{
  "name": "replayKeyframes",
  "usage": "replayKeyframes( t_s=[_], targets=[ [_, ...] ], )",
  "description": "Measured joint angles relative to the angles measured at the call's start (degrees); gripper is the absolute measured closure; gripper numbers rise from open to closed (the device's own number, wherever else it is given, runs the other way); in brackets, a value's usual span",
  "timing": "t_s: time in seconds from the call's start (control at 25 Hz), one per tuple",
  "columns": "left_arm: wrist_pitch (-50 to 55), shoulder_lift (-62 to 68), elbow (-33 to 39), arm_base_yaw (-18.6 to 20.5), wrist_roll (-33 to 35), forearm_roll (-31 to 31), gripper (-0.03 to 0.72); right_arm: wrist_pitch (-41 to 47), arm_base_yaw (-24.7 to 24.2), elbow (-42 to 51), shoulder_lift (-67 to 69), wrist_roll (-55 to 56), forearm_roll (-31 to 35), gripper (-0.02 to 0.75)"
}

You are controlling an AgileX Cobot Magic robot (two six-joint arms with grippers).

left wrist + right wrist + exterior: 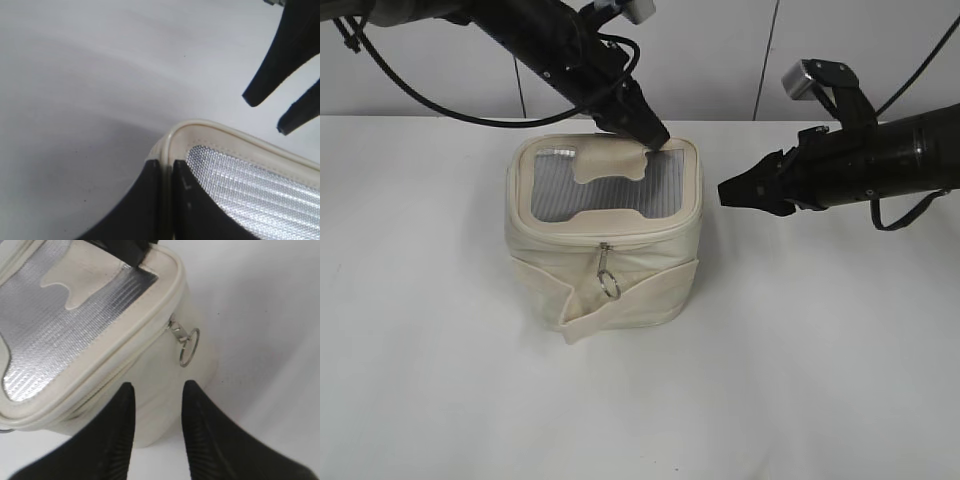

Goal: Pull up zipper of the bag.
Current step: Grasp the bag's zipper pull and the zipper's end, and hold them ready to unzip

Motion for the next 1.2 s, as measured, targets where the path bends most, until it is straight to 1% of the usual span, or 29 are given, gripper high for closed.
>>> replayKeyframes(
  t_s=[0.12,0.28,0.48,0.72,1.2],
  targets=[
    [0.00,0.00,0.00,0.00,0.00,0.00,0.655,-0.58,-0.01,0.00,1.20,-2.53,2.18,0.472],
    [-0.05,0.00,0.00,0.00,0.00,0.00,0.655,-0.74,1.10,0.00,3.00,-5.04,2.89,0.472],
    [-0.05,0.00,0.00,0.00,-0.06,-0.05,0.655,-1.03,2.80,0.00,4.76,-6.02,3.80,0.469],
    [0.00,0.00,0.00,0.00,-0.23,-0.10,0.655,-1.82,3.14,-0.40,5.02,-7.42,6.09,0.450],
    [0.00,0.00,0.00,0.00,-0.23,-0.10,0.655,-2.06,3.12,-2.30,5.06,-8.20,5.95,0.450]
  ],
)
